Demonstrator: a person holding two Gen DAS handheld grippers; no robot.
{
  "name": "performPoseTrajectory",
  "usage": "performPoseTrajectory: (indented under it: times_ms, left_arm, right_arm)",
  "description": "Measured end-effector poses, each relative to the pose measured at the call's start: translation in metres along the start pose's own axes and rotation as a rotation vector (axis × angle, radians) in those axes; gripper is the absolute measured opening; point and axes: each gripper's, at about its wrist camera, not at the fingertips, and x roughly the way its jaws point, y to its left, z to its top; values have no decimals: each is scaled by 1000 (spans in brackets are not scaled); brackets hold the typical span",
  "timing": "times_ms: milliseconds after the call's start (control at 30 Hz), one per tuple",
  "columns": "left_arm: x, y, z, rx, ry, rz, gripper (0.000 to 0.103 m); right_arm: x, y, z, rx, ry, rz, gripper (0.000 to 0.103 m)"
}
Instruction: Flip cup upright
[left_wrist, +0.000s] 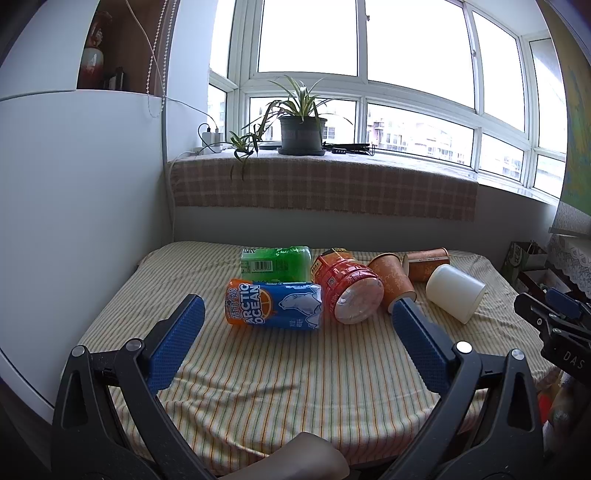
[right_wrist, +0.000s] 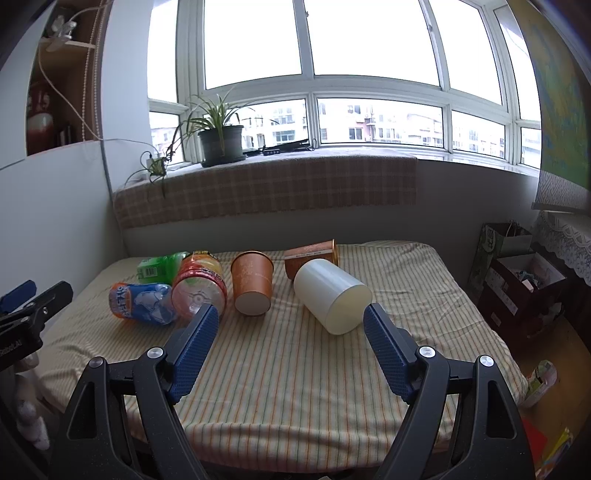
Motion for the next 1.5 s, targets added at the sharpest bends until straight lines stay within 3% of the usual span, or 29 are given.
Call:
performPoseTrajectory:
  times_ms: [1500]
  left_arm:
    - [2,-2,-1,0,4,3,103]
  right_arm:
    - [4,-1,-4,14,20,1,81]
